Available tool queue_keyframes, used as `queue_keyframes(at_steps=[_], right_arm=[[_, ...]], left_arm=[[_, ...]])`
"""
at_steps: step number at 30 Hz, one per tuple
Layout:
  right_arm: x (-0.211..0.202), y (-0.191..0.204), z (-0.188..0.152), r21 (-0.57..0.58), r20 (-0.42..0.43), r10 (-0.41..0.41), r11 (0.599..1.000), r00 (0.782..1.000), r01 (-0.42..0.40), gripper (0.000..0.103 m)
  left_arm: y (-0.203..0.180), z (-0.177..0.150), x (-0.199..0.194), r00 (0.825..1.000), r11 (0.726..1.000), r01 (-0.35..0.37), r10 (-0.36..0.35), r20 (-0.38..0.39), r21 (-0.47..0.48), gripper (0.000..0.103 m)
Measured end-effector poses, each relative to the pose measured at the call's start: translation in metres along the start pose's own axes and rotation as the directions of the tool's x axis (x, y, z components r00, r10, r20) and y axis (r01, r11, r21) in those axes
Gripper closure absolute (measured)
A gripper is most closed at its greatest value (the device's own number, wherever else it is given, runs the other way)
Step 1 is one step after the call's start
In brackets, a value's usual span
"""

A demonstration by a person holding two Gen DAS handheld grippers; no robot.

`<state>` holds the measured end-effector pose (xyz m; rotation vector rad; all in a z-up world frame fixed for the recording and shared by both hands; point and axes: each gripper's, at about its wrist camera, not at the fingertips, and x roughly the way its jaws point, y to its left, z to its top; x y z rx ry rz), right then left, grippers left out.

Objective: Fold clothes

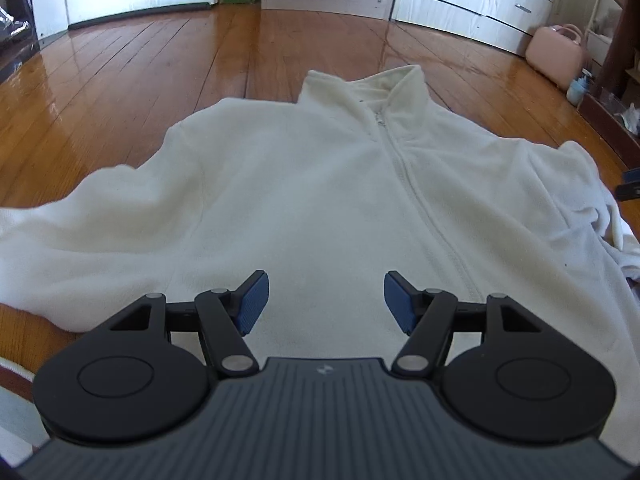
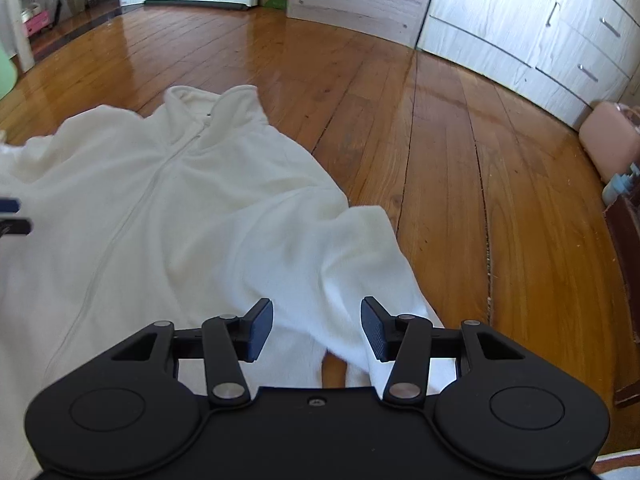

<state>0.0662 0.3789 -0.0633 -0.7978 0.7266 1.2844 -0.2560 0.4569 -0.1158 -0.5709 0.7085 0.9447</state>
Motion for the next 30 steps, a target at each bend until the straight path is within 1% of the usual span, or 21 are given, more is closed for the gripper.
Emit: queue_keyframes(at_steps=[2, 5, 6, 7, 8, 9, 11, 13, 14, 15, 16, 17, 20, 21, 24, 25, 26, 27, 28, 29, 30], right_arm=[[0.020, 0.005, 0.008, 0.003, -0.011, -0.010, 1.000, 1.000, 0.010, 0.047], [0.046, 0.012, 0.018, -0.010, -0.040, -0.064, 0.998, 0.997, 0.064, 0.036], [0.055, 0.014, 0.021, -0.016, -0.056, -0.083, 0.996, 0.995, 0.082, 0.036], [0.065, 0.016, 0.022, -0.028, -0.091, -0.112, 0.994, 0.990, 0.110, 0.038], [0.076, 0.018, 0.023, -0.047, -0.144, -0.150, 0.988, 0.978, 0.145, 0.061], [0.081, 0.020, 0.024, -0.067, -0.162, -0.183, 0.982, 0.970, 0.174, 0.092], [0.072, 0.018, 0.027, -0.085, -0.111, -0.242, 0.969, 0.964, 0.233, 0.093], [0.051, 0.006, 0.031, -0.038, -0.023, -0.316, 0.948, 0.949, 0.315, 0.094], [0.042, -0.001, 0.032, 0.000, 0.008, -0.341, 0.940, 0.940, 0.341, 0.095], [0.038, -0.009, 0.032, 0.035, 0.020, -0.357, 0.934, 0.934, 0.356, 0.095], [0.040, -0.014, 0.029, 0.027, 0.026, -0.385, 0.923, 0.923, 0.384, 0.095], [0.050, -0.014, 0.024, -0.021, 0.024, -0.410, 0.911, 0.912, 0.411, 0.095], [0.077, -0.010, 0.013, -0.131, 0.000, -0.438, 0.891, 0.899, 0.434, 0.094], [0.081, -0.010, 0.011, -0.134, 0.002, -0.442, 0.889, 0.897, 0.438, 0.094], [0.077, -0.016, 0.016, -0.032, 0.028, -0.444, 0.895, 0.895, 0.445, 0.095], [0.077, -0.019, 0.019, -0.004, 0.043, -0.462, 0.886, 0.886, 0.463, 0.096], [0.079, -0.022, 0.021, 0.003, 0.053, -0.500, 0.866, 0.864, 0.501, 0.098], [0.083, -0.025, 0.022, -0.003, 0.052, -0.546, 0.837, 0.836, 0.547, 0.103], [0.084, -0.030, 0.023, 0.008, 0.041, -0.569, 0.822, 0.821, 0.569, 0.103], [0.083, -0.038, 0.024, 0.039, 0.021, -0.568, 0.823, 0.823, 0.567, 0.103], [0.080, -0.047, 0.024, 0.084, 0.004, -0.543, 0.837, 0.840, 0.540, 0.103]], left_arm=[[0.004, -0.003, 0.003, 1.000, 1.000, -0.012, 0.013, -0.010, 0.011, 0.040], [0.010, -0.007, 0.004, 0.999, 0.999, -0.046, 0.046, -0.015, 0.023, 0.040], [0.012, -0.008, 0.004, 0.999, 0.999, -0.044, 0.044, -0.021, 0.020, 0.040], [0.015, -0.008, 0.004, 0.999, 0.999, -0.041, 0.041, -0.025, 0.013, 0.040], [0.016, -0.007, 0.003, 0.999, 0.999, -0.039, 0.039, -0.023, 0.008, 0.040], [0.017, -0.007, 0.002, 0.999, 0.999, -0.037, 0.037, -0.017, 0.007, 0.040], [0.018, -0.006, 0.000, 0.999, 0.999, -0.039, 0.039, -0.008, 0.014, 0.040], [0.021, -0.007, -0.001, 0.999, 0.999, -0.052, 0.052, -0.004, 0.017, 0.040], [0.024, -0.006, -0.001, 0.999, 0.998, -0.055, 0.055, -0.003, 0.011, 0.040], [0.028, -0.006, -0.001, 0.998, 0.998, -0.057, 0.057, -0.003, 0.006, 0.040], [0.031, -0.006, 0.000, 0.998, 0.998, -0.061, 0.061, -0.003, -0.001, 0.040], [0.035, -0.005, 0.000, 0.998, 0.998, -0.065, 0.065, -0.008, -0.016, 0.040], [0.046, -0.004, 0.001, 0.997, 0.995, -0.083, 0.083, -0.008, -0.050, 0.040], [0.049, -0.004, 0.001, 0.996, 0.994, -0.094, 0.094, -0.006, -0.055, 0.040], [0.059, -0.003, 0.000, 0.990, 0.988, -0.141, 0.141, 0.005, -0.065, 0.040], [0.063, -0.002, 0.000, 0.986, 0.984, -0.163, 0.164, 0.008, -0.068, 0.040], [0.067, -0.001, 0.000, 0.982, 0.980, -0.185, 0.187, 0.011, -0.071, 0.040], [0.071, 0.000, 0.000, 0.978, 0.975, -0.208, 0.209, 0.014, -0.073, 0.040], [0.076, 0.001, 0.000, 0.973, 0.971, -0.228, 0.230, 0.017, -0.079, 0.040], [0.082, 0.002, -0.001, 0.970, 0.966, -0.240, 0.242, 0.014, -0.097, 0.040], [0.088, 0.002, -0.002, 0.968, 0.961, -0.249, 0.252, 0.012, -0.121, 0.040]])
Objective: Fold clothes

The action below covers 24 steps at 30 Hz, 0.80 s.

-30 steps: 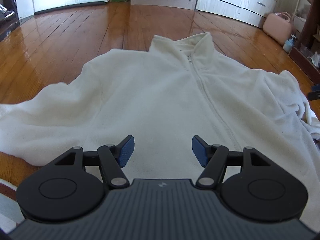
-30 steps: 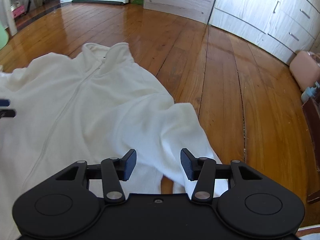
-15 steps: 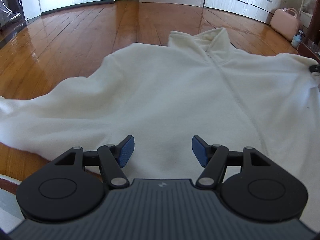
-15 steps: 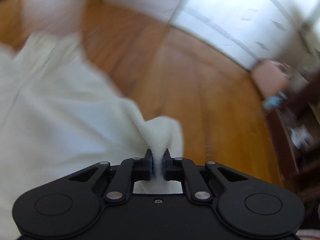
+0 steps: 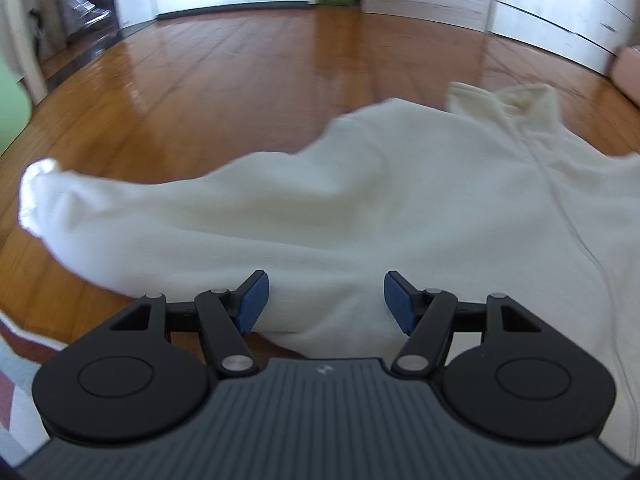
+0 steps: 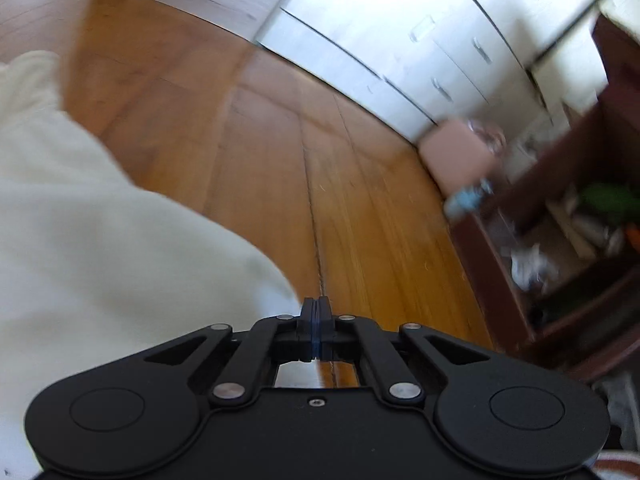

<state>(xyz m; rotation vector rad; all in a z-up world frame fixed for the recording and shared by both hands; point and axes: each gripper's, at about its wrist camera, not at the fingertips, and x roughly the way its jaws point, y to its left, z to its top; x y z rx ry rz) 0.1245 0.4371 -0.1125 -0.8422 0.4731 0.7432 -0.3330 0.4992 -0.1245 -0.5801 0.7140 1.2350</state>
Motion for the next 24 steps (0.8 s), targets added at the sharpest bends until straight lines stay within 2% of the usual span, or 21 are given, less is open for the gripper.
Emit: queue_keyframes(at_steps=[2, 4, 5, 6, 9, 12, 17, 22, 23, 24], right_arm=[[0.000, -0.020, 0.001, 0.127, -0.025, 0.123, 0.985, 0.992, -0.119, 0.099], [-0.004, -0.035, 0.000, 0.213, -0.029, 0.220, 0.954, 0.975, -0.209, 0.072], [-0.006, -0.041, -0.001, 0.241, -0.025, 0.246, 0.942, 0.969, -0.233, 0.045], [-0.009, -0.045, -0.004, 0.253, -0.021, 0.247, 0.939, 0.969, -0.234, 0.039], [-0.013, -0.061, -0.019, 0.289, -0.030, 0.247, 0.930, 0.969, -0.228, 0.039], [-0.016, -0.077, -0.039, 0.342, -0.056, 0.267, 0.910, 0.962, -0.233, 0.039], [-0.029, -0.110, -0.090, 0.391, -0.071, 0.363, 0.867, 0.929, -0.309, 0.038], [-0.046, -0.124, -0.145, 0.382, -0.113, 0.373, 0.872, 0.921, -0.306, 0.032], [-0.046, -0.124, -0.154, 0.370, -0.135, 0.361, 0.883, 0.923, -0.291, 0.024], [-0.043, -0.121, -0.162, 0.348, -0.165, 0.337, 0.899, 0.927, -0.265, 0.007]], left_arm=[[0.016, 0.003, 0.001, 1.000, 0.998, 0.000, 0.000, -0.004, -0.066, 0.040], [0.031, 0.003, 0.004, 1.000, 0.990, 0.013, -0.015, -0.016, -0.140, 0.040], [0.038, 0.003, 0.007, 1.000, 0.985, 0.018, -0.022, -0.021, -0.172, 0.040], [0.042, 0.003, 0.010, 0.999, 0.981, 0.019, -0.025, -0.029, -0.192, 0.040], [0.040, 0.003, 0.013, 0.999, 0.981, 0.011, -0.017, -0.032, -0.193, 0.040], [0.026, 0.003, 0.008, 1.000, 0.992, 0.015, -0.015, -0.002, -0.126, 0.040], [-0.019, 0.000, -0.010, 0.991, 0.991, 0.134, -0.133, 0.034, -0.009, 0.040], [-0.086, -0.004, -0.026, 0.968, 0.958, 0.246, -0.251, 0.015, 0.145, 0.040], [-0.102, -0.005, -0.028, 0.962, 0.948, 0.267, -0.272, 0.003, 0.174, 0.040], [-0.117, -0.004, -0.030, 0.956, 0.936, 0.291, -0.294, -0.016, 0.196, 0.040]])
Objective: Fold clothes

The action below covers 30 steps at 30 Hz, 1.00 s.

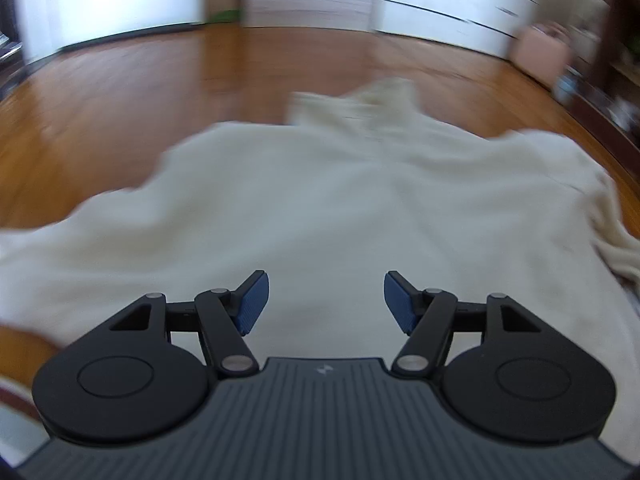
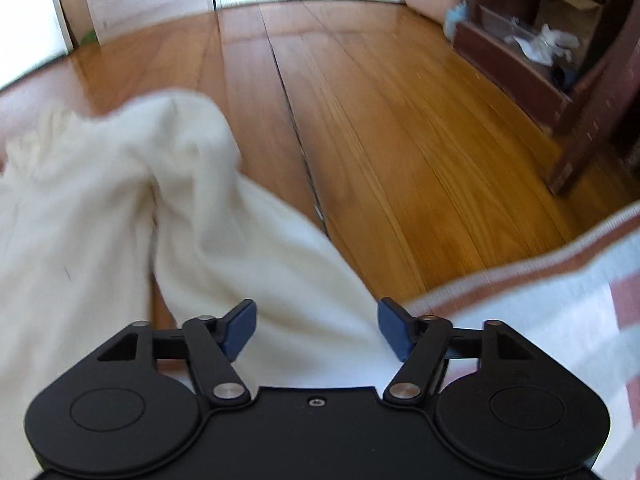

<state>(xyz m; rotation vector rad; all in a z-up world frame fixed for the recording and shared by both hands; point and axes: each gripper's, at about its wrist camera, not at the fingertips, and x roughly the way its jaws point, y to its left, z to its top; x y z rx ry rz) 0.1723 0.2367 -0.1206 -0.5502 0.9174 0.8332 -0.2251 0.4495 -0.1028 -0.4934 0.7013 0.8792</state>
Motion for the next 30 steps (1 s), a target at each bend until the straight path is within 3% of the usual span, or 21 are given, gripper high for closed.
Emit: queue_keyframes(at_steps=[1, 2, 3, 4, 5, 6, 8, 10, 12, 14, 17, 20, 22, 23, 25, 27, 30], right_arm=[[0.009, 0.000, -0.006, -0.034, -0.032, -0.052, 0.998, 0.998, 0.051, 0.004], [0.021, 0.001, -0.009, -0.091, -0.068, -0.120, 0.989, 0.990, 0.114, 0.008], [0.027, -0.001, -0.009, -0.107, -0.063, -0.134, 0.986, 0.989, 0.127, 0.019], [0.025, -0.008, -0.005, -0.071, -0.022, -0.095, 0.993, 0.995, 0.093, 0.045], [0.022, -0.015, 0.001, -0.022, 0.012, -0.083, 0.996, 0.996, 0.084, 0.102], [0.016, -0.023, 0.010, 0.041, 0.037, -0.102, 0.994, 0.994, 0.101, 0.096], [0.001, -0.036, 0.026, 0.128, 0.113, -0.150, 0.982, 0.982, 0.135, 0.096], [-0.021, -0.038, 0.041, 0.105, 0.245, -0.252, 0.967, 0.936, 0.233, 0.096], [-0.034, -0.046, 0.057, 0.125, 0.306, -0.351, 0.936, 0.885, 0.328, 0.096], [-0.041, -0.056, 0.070, 0.146, 0.348, -0.386, 0.922, 0.854, 0.357, 0.096], [-0.043, -0.066, 0.087, 0.136, 0.365, -0.382, 0.924, 0.849, 0.357, 0.096], [-0.039, -0.072, 0.105, 0.094, 0.357, -0.364, 0.930, 0.860, 0.355, 0.094], [-0.020, -0.080, 0.119, 0.079, 0.307, -0.439, 0.896, 0.845, 0.437, 0.067], [-0.010, -0.083, 0.127, 0.074, 0.278, -0.487, 0.870, 0.828, 0.487, 0.048], [0.008, -0.092, 0.138, 0.072, 0.225, -0.558, 0.827, 0.799, 0.557, 0.045], [0.014, -0.104, 0.140, 0.116, 0.190, -0.547, 0.837, 0.815, 0.535, 0.046], [0.015, -0.119, 0.125, 0.213, 0.146, -0.462, 0.878, 0.875, 0.428, 0.044]], left_arm=[[-0.014, 0.004, 0.004, 0.999, 0.999, 0.027, -0.027, -0.020, 0.019, 0.040], [-0.027, 0.009, 0.009, 0.998, 0.998, 0.051, -0.050, -0.042, 0.031, 0.040], [-0.040, 0.014, 0.013, 0.996, 0.997, 0.071, -0.069, -0.062, 0.040, 0.040], [-0.053, 0.018, 0.015, 0.994, 0.994, 0.090, -0.085, -0.074, 0.058, 0.040], [-0.067, 0.024, 0.018, 0.991, 0.991, 0.108, -0.101, -0.083, 0.078, 0.040], [-0.081, 0.031, 0.019, 0.991, 0.987, 0.121, -0.113, -0.077, 0.108, 0.040], [-0.107, 0.044, 0.020, 0.990, 0.975, 0.140, -0.134, -0.044, 0.172, 0.040], [-0.131, 0.053, 0.024, 0.985, 0.963, 0.172, -0.171, -0.026, 0.209, 0.039], [-0.153, 0.061, 0.032, 0.976, 0.949, 0.215, -0.214, -0.030, 0.232, 0.039], [-0.175, 0.063, 0.045, 0.968, 0.933, 0.250, -0.244, -0.055, 0.258, 0.039], [-0.207, 0.064, 0.065, 0.959, 0.906, 0.283, -0.269, -0.088, 0.314, 0.039], [-0.235, 0.061, 0.086, 0.959, 0.884, 0.284, -0.263, -0.109, 0.372, 0.039], [-0.247, 0.061, 0.103, 0.959, 0.883, 0.281, -0.247, -0.137, 0.375, 0.039], [-0.252, 0.062, 0.112, 0.960, 0.886, 0.277, -0.237, -0.153, 0.371, 0.039], [-0.256, 0.064, 0.126, 0.961, 0.894, 0.265, -0.215, -0.173, 0.361, 0.039], [-0.255, 0.067, 0.132, 0.966, 0.901, 0.249, -0.203, -0.163, 0.355, 0.039], [-0.250, 0.074, 0.134, 0.964, 0.906, 0.261, -0.223, -0.148, 0.333, 0.039]])
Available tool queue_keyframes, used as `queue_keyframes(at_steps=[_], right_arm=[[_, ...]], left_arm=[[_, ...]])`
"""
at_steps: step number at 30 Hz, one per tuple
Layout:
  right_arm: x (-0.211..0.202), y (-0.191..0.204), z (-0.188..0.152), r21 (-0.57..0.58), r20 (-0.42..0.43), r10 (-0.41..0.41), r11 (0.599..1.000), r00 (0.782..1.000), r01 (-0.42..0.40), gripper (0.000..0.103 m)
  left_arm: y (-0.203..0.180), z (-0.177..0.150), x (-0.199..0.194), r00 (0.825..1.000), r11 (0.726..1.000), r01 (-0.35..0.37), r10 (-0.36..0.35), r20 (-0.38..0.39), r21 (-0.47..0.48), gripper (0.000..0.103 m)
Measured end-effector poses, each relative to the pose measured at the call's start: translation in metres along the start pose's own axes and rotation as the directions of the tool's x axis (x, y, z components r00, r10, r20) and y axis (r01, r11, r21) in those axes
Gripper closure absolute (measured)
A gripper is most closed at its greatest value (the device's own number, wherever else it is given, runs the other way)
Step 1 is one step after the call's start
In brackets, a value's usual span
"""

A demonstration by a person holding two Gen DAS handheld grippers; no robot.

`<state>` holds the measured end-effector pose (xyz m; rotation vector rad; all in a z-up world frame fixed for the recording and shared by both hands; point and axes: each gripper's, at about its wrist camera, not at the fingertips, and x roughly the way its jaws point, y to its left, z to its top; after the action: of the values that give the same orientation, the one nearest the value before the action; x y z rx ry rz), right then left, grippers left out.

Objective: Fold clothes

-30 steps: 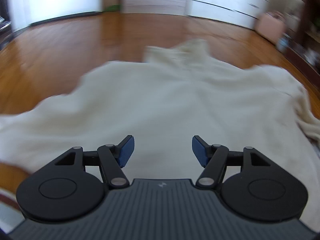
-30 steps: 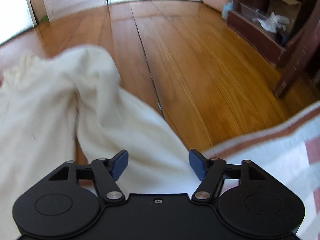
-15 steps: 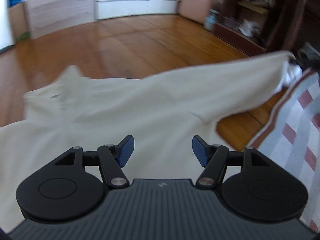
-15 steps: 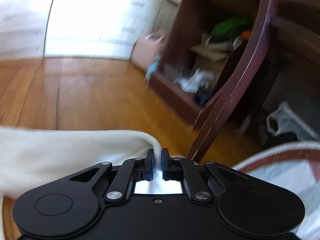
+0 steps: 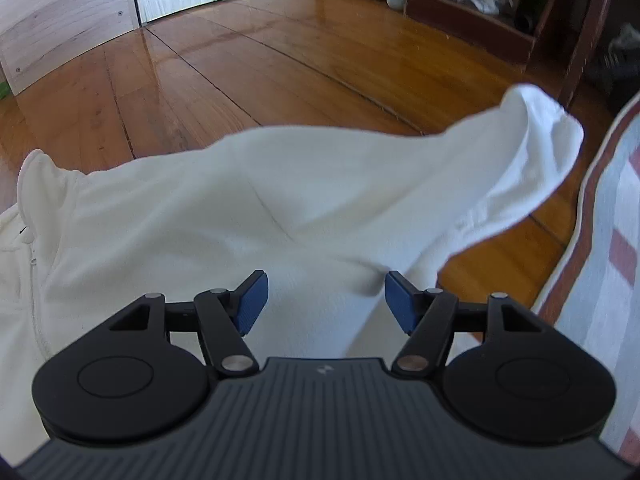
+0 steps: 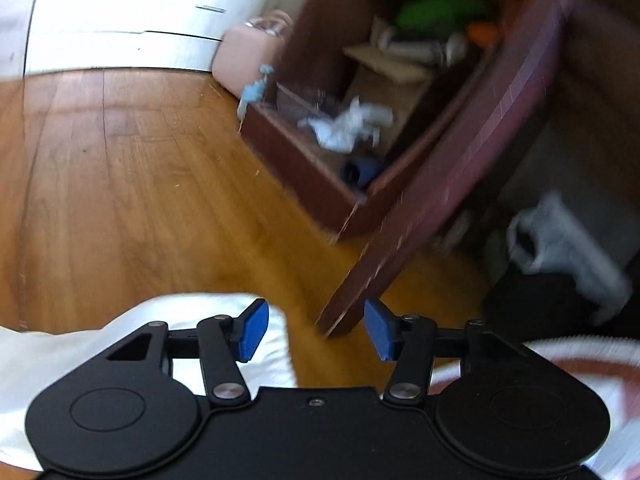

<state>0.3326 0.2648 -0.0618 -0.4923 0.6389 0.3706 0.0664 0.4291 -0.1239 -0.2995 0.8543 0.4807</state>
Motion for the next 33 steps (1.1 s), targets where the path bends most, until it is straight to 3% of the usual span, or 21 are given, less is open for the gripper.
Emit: queue_keyframes(at_steps=[4, 6, 8, 10, 12, 13, 16, 17, 18, 19, 21, 22, 23, 25, 27, 29, 31, 32, 33], right_arm=[[0.011, -0.015, -0.026, 0.137, -0.087, 0.144, 0.982, 0.986, -0.132, 0.035], [0.024, -0.025, -0.040, 0.270, -0.125, 0.213, 0.947, 0.969, -0.173, 0.023], [0.039, -0.035, -0.059, 0.458, -0.142, 0.264, 0.872, 0.954, -0.173, 0.016], [0.054, -0.043, -0.078, 0.628, -0.156, 0.313, 0.764, 0.937, -0.150, 0.016], [0.061, -0.042, -0.090, 0.714, -0.131, 0.339, 0.684, 0.932, -0.149, 0.011], [0.061, -0.039, -0.093, 0.727, -0.101, 0.332, 0.668, 0.938, -0.158, 0.011], [0.068, -0.016, -0.082, 0.644, -0.093, 0.313, 0.743, 0.945, -0.183, 0.015], [0.071, -0.006, -0.077, 0.593, -0.102, 0.299, 0.784, 0.949, -0.183, 0.036], [0.073, 0.004, -0.070, 0.528, -0.113, 0.279, 0.830, 0.954, -0.180, 0.077], [0.070, 0.013, -0.062, 0.460, -0.110, 0.240, 0.873, 0.965, -0.165, 0.098], [0.048, 0.023, -0.048, 0.355, -0.021, 0.123, 0.929, 0.992, -0.108, 0.097], [0.029, 0.022, -0.041, 0.324, 0.075, 0.053, 0.943, 0.996, -0.075, 0.098], [0.012, 0.022, -0.036, 0.290, 0.155, -0.015, 0.956, 0.988, -0.031, 0.098], [0.003, 0.024, -0.029, 0.183, 0.199, -0.089, 0.982, 0.976, 0.052, 0.098], [0.021, 0.028, -0.028, 0.059, 0.115, -0.119, 0.992, 0.986, 0.112, 0.097], [0.051, 0.026, -0.036, 0.012, -0.095, -0.075, 0.997, 0.993, 0.076, 0.096], [0.072, 0.021, -0.048, 0.020, -0.279, -0.072, 0.997, 0.958, 0.081, 0.092], [0.073, 0.019, -0.053, 0.038, -0.307, -0.092, 0.993, 0.947, 0.109, 0.086], [0.064, 0.018, -0.055, 0.068, -0.276, -0.127, 0.986, 0.953, 0.151, 0.067]], left_arm=[[0.011, 0.005, 0.007, 1.000, 0.999, 0.006, -0.006, -0.005, -0.035, 0.039], [0.016, 0.009, 0.011, 1.000, 0.998, 0.012, -0.012, -0.007, -0.058, 0.039], [0.024, 0.012, 0.012, 1.000, 0.996, 0.017, -0.018, -0.002, -0.085, 0.038], [0.037, 0.013, 0.006, 1.000, 0.993, 0.013, -0.011, 0.021, -0.114, 0.038], [0.051, 0.015, 0.001, 0.999, 0.990, 0.007, -0.001, 0.043, -0.142, 0.039], [0.059, 0.018, 0.002, 0.999, 0.990, -0.011, 0.017, 0.039, -0.144, 0.038], [0.084, 0.024, 0.008, 0.997, 0.987, -0.063, 0.068, 0.028, -0.149, 0.038], [0.093, 0.027, 0.010, 0.996, 0.985, -0.080, 0.085, 0.024, -0.151, 0.038], [0.101, 0.029, 0.012, 0.995, 0.984, -0.098, 0.102, 0.018, -0.150, 0.038], [0.107, 0.034, 0.017, 0.993, 0.983, -0.117, 0.120, 0.009, -0.142, 0.038], [0.117, 0.042, 0.021, 0.991, 0.981, -0.133, 0.136, 0.009, -0.141, 0.038], [0.122, 0.046, 0.022, 0.990, 0.980, -0.141, 0.144, 0.009, -0.141, 0.038], [0.126, 0.049, 0.024, 0.989, 0.979, -0.148, 0.151, 0.010, -0.139, 0.038], [0.129, 0.054, 0.024, 0.989, 0.981, -0.145, 0.149, 0.019, -0.128, 0.038], [0.132, 0.057, 0.024, 0.988, 0.982, -0.148, 0.152, 0.027, -0.114, 0.036], [0.132, 0.059, 0.027, 0.975, 0.974, -0.218, 0.220, 0.021, -0.065, 0.035], [0.141, 0.061, 0.027, 0.959, 0.959, -0.281, 0.282, 0.015, -0.050, 0.035], [0.151, 0.061, 0.021, 0.959, 0.957, -0.279, 0.281, 0.026, -0.075, 0.035], [0.161, 0.060, 0.015, 0.959, 0.956, -0.277, 0.281, 0.037, -0.100, 0.035]])
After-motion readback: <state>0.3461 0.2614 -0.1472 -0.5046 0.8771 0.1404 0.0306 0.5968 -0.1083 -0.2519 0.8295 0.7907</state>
